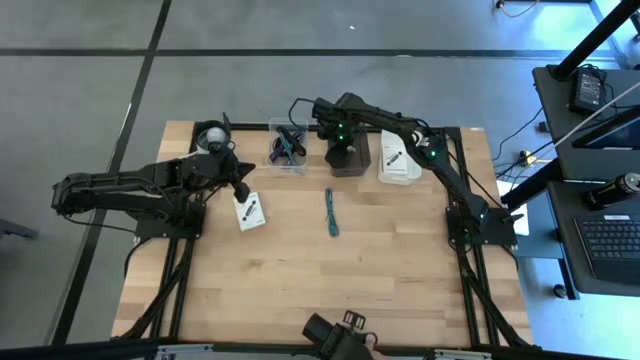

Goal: Pick and place items into bin
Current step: Put the black charger adapter into the black bin, then put the white card reader box into the white bin

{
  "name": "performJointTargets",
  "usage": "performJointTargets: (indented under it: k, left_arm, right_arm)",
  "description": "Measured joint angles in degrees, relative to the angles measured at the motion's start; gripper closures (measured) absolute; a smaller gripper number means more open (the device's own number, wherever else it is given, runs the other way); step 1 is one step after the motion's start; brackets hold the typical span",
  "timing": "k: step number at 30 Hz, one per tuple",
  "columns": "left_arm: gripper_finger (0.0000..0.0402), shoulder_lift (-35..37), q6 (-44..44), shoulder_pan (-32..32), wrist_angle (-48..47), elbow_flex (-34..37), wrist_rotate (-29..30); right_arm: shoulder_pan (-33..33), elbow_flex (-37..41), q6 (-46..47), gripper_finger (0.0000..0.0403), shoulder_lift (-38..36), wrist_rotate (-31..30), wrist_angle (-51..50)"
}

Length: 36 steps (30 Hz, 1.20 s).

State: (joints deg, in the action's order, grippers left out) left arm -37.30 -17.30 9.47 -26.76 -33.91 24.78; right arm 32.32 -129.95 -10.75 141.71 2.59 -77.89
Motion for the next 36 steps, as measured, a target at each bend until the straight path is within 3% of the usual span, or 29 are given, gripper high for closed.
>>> performJointTargets:
  k: [17,30,36]
  left_arm:
    - [0.0400,0.0,0.0,0.0,0.0,0.0,0.0]
    - [0.0400,0.0,0.1,0.0,0.0,0.0,0.0]
    - [0.0400,0.0,5.6,0.0,0.0,0.0,-0.6]
  right_arm:
    - [0.2,0.0,-1.7,0.0396,0.0,-0.2,-0.6]
    - [2.1,-0.3,4.5,0.0395,-9.0,0.4,-1.4]
    - [2.0,-0.3,10.5,0.0400,-14.6,0.5,-1.7]
